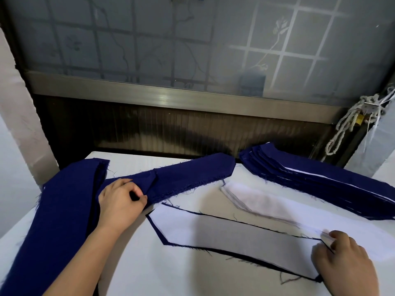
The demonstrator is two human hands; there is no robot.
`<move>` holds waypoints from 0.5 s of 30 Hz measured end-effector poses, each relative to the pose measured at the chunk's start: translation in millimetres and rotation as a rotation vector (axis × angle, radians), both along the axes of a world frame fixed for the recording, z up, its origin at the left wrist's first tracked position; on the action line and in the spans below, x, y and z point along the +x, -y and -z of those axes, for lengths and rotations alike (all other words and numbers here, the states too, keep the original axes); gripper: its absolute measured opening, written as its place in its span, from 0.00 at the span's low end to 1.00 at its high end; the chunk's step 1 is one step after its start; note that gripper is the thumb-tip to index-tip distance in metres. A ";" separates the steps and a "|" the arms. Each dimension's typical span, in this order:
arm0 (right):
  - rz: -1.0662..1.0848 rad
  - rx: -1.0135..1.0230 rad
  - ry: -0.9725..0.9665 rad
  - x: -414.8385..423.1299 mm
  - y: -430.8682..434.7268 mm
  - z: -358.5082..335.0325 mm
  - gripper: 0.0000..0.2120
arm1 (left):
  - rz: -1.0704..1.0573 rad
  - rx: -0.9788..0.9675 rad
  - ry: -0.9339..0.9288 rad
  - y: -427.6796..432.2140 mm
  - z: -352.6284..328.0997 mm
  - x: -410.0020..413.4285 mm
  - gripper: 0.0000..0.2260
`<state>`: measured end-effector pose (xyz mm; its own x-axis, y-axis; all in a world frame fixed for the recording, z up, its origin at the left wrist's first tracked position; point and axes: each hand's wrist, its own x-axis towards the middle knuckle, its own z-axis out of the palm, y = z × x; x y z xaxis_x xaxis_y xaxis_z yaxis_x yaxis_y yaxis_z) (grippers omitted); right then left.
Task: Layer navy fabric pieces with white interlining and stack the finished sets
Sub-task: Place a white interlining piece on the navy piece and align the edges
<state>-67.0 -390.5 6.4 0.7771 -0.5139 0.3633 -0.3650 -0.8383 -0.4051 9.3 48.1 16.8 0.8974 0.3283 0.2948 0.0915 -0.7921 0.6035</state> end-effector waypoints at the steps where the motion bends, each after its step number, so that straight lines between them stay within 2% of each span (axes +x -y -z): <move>1: -0.003 -0.005 0.002 -0.1 0.2 -0.1 0.17 | 0.000 -0.017 0.040 -0.4 0.0 0.2 0.11; 3: -0.003 -0.024 0.002 -0.4 0.8 -0.3 0.17 | 0.006 -0.105 0.157 0.1 0.2 -0.8 0.13; 6: 0.007 -0.057 0.033 -0.8 0.7 0.8 0.16 | -0.004 -0.331 0.262 1.6 -1.7 -2.0 0.27; 7: 0.007 -0.074 0.060 -1.1 -0.3 1.4 0.15 | 0.005 -0.391 0.268 2.2 -1.9 -1.6 0.28; 8: 0.007 -0.094 0.089 -2.1 -1.6 2.2 0.14 | 0.030 -0.419 0.265 2.8 -1.2 -0.8 0.26; 11: -0.038 -0.156 0.179 -3.1 -1.5 5.7 0.23 | 0.174 -0.386 0.275 7.6 -0.3 0.3 0.05; 13: -0.106 -0.237 0.207 -1.5 -4.0 5.8 0.25 | 0.269 -0.430 0.265 13.9 -1.3 -0.7 0.12; 15: -0.205 -0.307 0.219 2.2 -16.2 1.6 0.23 | 0.372 -0.522 0.187 16.9 -5.9 -3.0 0.17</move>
